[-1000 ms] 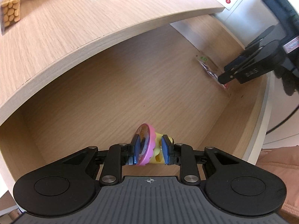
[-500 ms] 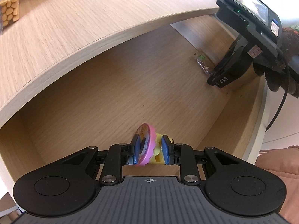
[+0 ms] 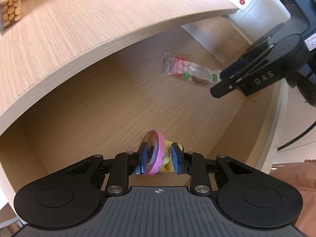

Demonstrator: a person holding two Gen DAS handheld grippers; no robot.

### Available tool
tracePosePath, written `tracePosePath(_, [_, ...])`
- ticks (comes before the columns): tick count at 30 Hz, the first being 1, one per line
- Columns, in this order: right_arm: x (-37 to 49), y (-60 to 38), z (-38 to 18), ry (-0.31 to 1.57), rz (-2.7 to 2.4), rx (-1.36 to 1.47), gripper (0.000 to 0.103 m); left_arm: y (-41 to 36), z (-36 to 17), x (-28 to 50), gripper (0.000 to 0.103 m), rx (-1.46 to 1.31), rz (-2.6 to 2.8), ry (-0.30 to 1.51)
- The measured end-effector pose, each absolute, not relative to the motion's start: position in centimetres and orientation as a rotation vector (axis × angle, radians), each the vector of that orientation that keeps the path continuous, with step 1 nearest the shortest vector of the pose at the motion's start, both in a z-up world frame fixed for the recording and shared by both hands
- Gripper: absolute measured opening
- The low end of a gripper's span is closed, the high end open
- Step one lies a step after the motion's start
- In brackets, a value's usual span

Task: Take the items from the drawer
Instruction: 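Grasp the clear hawthorn stick packet with the right tool while the left holds the cupcake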

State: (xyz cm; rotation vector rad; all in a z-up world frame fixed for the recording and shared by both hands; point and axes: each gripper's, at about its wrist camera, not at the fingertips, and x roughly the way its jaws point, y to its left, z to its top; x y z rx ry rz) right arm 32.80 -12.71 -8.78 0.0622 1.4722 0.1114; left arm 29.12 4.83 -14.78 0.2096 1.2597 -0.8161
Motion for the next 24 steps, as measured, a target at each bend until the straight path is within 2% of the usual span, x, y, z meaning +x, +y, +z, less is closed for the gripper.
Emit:
tracePosePath(3, [32.6, -11.7, -9.1, 1.461, 0.065, 0.103, 0.040, 5.1, -14.7, 29.0, 0.029, 0.213, -0.815, 1.263])
tracePosePath(9, [31.3, -8.4, -10.3, 1.356, 0.129, -0.244, 0.040, 4.6, -14.9, 29.3, 0.029, 0.217, -0.808, 1.271])
tracePosePath(16, [33.6, -9.3, -12.1, 1.388, 0.113, -0.161, 0.042, 4.5, -15.3, 29.3, 0.030, 0.199, -0.790, 1.288])
tracePosePath(24, [33.4, -7.6, -11.8, 1.340, 0.164, -0.162, 0.038, 4.1, -15.3, 29.6, 0.030, 0.188, -0.771, 1.299])
